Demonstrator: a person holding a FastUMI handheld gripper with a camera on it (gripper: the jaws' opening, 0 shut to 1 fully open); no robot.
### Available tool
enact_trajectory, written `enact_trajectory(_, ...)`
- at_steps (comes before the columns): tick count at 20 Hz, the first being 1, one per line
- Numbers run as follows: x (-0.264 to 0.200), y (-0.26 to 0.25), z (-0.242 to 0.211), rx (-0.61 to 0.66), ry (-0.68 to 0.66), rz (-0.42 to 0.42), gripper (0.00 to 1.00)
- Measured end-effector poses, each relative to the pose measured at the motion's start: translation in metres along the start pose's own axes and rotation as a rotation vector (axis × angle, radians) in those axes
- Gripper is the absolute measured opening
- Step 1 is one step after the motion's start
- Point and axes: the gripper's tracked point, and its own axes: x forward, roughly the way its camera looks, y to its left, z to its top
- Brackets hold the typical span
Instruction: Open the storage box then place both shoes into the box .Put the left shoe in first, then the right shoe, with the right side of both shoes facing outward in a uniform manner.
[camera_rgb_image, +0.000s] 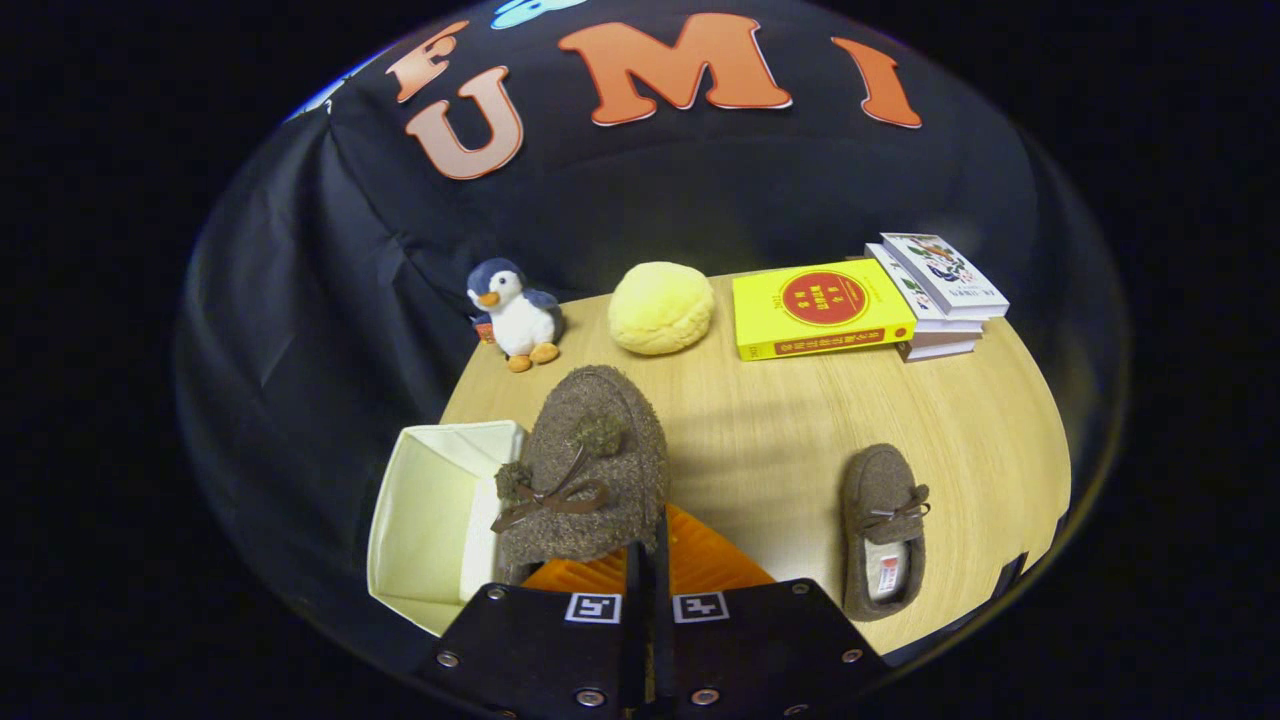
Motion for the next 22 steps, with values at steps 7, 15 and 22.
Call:
enact_trajectory(7,0.009,0.114,-0.009,-0.083,0.048,0.109,0.05)
enact_trajectory(15,0.058,0.162,-0.071,-0.167,0.211,0.043,0.05)
enact_trajectory(22,0.11,0.181,-0.101,-0.187,0.269,0.013,0.05)
